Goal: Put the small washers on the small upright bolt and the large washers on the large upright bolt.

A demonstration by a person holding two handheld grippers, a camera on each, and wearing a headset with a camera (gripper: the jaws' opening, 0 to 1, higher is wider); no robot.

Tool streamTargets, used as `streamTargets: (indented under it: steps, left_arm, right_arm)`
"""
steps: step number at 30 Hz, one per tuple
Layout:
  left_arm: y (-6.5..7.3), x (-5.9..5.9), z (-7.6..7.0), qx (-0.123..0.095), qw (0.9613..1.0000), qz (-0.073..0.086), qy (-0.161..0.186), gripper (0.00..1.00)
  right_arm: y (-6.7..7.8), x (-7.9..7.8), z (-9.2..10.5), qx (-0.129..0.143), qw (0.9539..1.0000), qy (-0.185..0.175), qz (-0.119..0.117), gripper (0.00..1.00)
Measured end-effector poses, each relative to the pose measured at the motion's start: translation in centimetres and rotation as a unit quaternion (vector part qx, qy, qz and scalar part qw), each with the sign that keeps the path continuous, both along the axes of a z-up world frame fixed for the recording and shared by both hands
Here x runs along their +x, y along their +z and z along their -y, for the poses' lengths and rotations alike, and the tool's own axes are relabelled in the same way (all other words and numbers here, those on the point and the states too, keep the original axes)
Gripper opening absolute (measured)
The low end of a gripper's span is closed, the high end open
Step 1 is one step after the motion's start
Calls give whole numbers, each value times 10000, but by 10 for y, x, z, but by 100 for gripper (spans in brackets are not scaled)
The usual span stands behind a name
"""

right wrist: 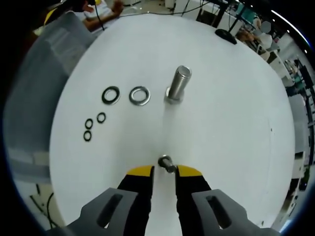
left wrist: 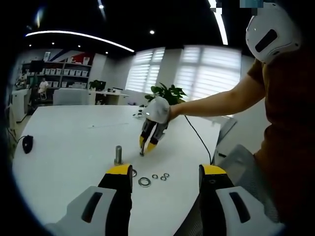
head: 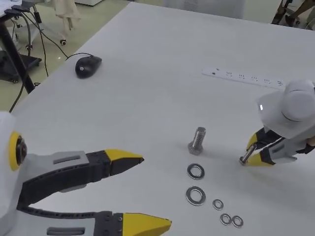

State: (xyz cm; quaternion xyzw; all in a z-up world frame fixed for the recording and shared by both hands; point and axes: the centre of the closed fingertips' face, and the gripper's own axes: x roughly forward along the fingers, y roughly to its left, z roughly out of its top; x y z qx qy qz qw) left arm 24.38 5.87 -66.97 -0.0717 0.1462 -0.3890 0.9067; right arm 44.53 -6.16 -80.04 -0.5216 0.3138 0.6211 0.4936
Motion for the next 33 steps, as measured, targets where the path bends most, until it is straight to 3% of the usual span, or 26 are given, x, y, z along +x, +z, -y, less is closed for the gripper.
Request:
streamTargets:
  steps: [6, 9, 18, 26, 33]
  left_arm:
    - [3, -5, 4, 29, 10000, 36, -82, 54]
    - [6, -7, 8, 27, 9999, 95, -137, 54]
    - [11, -13, 12, 5, 9995, 189, -249, 54]
    - [15, -18, 15, 33, 9991, 267, -330, 54]
    - [22, -22, 11, 8, 9989, 375, -293, 54]
  right_arm:
    - [12, -17, 18, 103, 9998, -172, -8, 18]
    - [15, -38, 20, 251, 9996, -111, -36, 18]
    - [5, -90, 17, 270, 9992, 85, -273, 17]
    - [-3, -111, 9, 244, 9987, 206, -402, 17]
    - [-10, -122, 6, 202, 9986, 194, -450, 17]
